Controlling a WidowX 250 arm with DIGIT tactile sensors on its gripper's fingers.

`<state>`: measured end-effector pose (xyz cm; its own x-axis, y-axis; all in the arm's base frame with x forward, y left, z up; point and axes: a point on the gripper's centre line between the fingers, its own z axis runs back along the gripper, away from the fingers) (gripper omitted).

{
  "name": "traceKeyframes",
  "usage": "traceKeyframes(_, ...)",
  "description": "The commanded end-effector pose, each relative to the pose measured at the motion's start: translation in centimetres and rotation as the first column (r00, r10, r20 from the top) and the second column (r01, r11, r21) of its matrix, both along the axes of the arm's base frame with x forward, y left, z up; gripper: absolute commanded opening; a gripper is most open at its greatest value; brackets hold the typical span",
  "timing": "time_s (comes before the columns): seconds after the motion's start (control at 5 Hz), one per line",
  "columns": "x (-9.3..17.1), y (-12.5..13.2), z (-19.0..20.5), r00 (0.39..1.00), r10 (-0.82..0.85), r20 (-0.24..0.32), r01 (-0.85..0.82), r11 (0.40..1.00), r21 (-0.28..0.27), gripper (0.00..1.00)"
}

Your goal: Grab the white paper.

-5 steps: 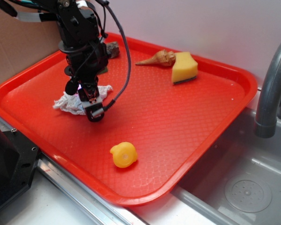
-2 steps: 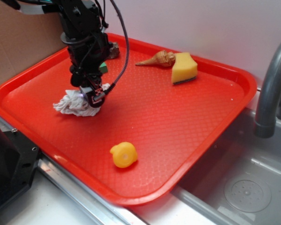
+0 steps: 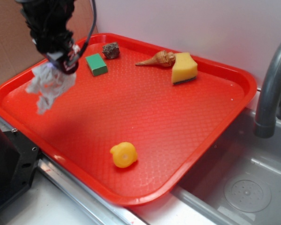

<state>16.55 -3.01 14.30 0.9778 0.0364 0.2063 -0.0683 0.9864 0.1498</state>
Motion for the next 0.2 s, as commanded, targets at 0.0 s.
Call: traceKeyframes(0.0, -0.45, -1.78, 10.68, 0.955, 0.294, 0.031, -0.293, 0.955, -0.035, 0.00)
